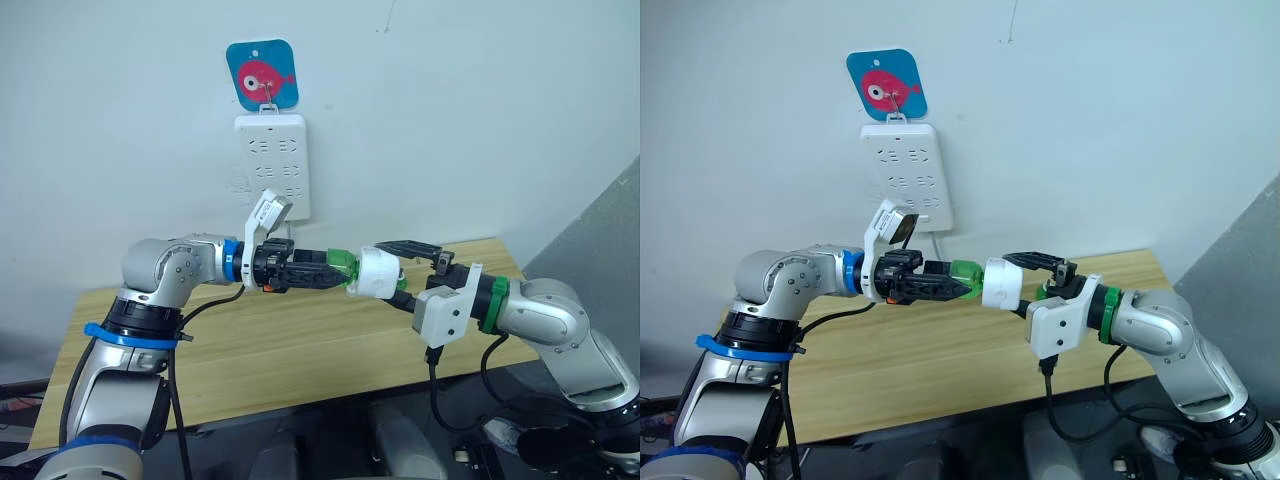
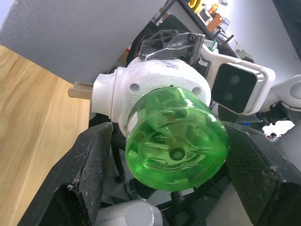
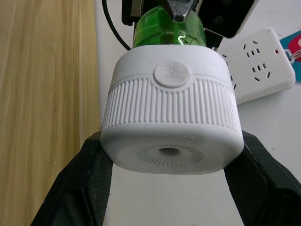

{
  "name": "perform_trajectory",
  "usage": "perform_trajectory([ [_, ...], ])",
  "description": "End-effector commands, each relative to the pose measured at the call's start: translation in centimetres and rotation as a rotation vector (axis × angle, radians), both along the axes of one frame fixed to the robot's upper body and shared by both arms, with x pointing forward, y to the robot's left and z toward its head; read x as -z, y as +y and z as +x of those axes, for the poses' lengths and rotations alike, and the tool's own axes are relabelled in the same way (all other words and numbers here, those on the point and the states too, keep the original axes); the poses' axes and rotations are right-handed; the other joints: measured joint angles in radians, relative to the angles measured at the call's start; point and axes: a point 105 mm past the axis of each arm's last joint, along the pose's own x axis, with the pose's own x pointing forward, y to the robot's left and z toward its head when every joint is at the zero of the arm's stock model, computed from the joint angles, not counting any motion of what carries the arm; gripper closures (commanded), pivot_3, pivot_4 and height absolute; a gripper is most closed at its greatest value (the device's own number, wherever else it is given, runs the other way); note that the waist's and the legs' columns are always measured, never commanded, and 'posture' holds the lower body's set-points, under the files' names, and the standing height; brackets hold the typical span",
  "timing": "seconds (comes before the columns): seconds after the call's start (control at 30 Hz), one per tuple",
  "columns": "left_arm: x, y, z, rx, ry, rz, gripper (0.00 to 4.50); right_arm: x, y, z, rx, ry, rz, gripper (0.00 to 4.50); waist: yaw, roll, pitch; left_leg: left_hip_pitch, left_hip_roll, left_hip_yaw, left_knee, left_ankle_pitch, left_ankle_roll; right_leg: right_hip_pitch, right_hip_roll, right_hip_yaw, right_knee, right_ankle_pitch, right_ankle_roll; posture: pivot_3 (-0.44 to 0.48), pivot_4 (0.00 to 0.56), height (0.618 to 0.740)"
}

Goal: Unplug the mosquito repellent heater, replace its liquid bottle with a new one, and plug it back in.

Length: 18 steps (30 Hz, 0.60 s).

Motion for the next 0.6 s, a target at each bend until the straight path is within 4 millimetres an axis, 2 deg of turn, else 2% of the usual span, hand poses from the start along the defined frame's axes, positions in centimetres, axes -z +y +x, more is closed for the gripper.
perform_trajectory([
  [0.03,-1.00,-0.32,0.04,0.003,-0.052,-0.021,1.14,-1.05,-0.20,-0.16,-0.001,-0.029,0.020,1.55,0.000,0.000,0.000,0.000,0.000,0.000,0.000,0.000,0.000,0.000,0.000,0.000,0.000,0.000,0.000,-0.228,0.126,0.740],
  [0.17,-0.98,-0.62,-0.45,0.020,-0.056,-0.020,2.11,-0.91,-0.19,-0.19,0.003,-0.019,0.017,1.55,0.000,0.000,0.000,0.000,0.000,0.000,0.000,0.000,0.000,0.000,0.000,0.000,0.000,0.000,0.000,-0.227,0.127,0.740],
  [0.2,-1.02,-0.68,-0.50,0.021,-0.055,-0.024,2.21,-0.88,-0.18,-0.20,0.003,-0.018,0.016,1.55,0.000,0.000,0.000,0.000,0.000,0.000,0.000,0.000,0.000,0.000,0.000,0.000,0.000,0.000,0.000,-0.227,0.127,0.740],
  [0.6,-0.91,-0.71,-0.86,0.036,-0.051,-0.028,2.21,-0.79,-0.13,-0.66,-0.010,0.044,0.049,1.55,0.000,0.000,0.000,0.000,0.000,0.000,0.000,0.000,0.000,0.000,0.000,0.000,0.000,0.000,0.000,-0.229,0.128,0.740],
])
